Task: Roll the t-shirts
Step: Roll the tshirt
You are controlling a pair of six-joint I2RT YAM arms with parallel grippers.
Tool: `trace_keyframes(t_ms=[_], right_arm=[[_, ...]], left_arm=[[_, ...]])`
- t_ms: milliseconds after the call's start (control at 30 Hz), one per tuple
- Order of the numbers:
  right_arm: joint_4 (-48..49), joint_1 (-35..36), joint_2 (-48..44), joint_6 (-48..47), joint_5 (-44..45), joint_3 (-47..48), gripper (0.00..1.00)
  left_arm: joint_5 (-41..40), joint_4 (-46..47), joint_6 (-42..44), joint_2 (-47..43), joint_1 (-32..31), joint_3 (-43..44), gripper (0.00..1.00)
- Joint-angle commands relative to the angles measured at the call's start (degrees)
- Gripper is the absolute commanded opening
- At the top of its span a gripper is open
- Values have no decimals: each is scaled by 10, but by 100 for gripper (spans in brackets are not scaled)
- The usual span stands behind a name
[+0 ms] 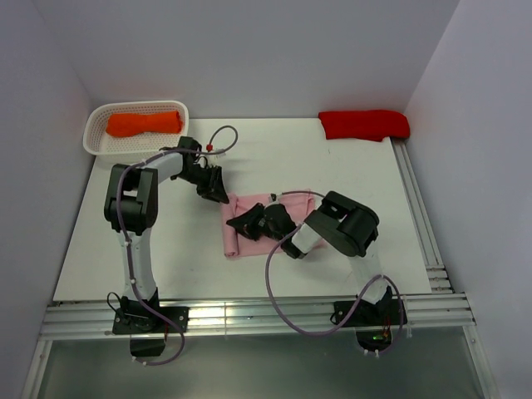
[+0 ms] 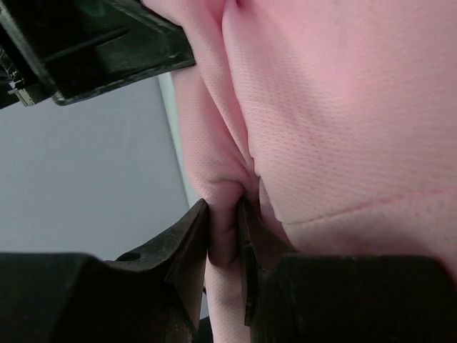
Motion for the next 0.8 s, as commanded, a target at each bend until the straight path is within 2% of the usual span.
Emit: trace_keyframes(t_ms=[0, 33, 100, 133, 167, 333, 633, 767], right_arm=[[-112, 2, -42, -49, 19, 26, 29], [-199, 4, -69, -66, 32, 37, 31], [-294, 16, -93, -117, 63, 81, 39], [-390, 19, -108, -132, 101, 99, 42], [-433, 23, -114, -160, 119, 118, 46], [-672, 68, -126, -207, 236, 237, 53], [-918, 128, -82, -241, 363, 410, 54], [-922, 143, -69, -267, 388, 443, 54]], left_arm=[[-66, 16, -23, 3, -10, 9, 24], [-82, 8, -25, 2, -12, 10, 18], [-127, -4, -27, -1, -18, 18, 10], [-147, -18, -25, -1, -21, 20, 5], [-165, -28, -20, 1, -28, 25, 1], [-224, -42, -5, -6, -47, 26, 0], [-250, -62, 6, -11, -67, 36, 0], [-263, -66, 6, -12, -78, 42, 0]])
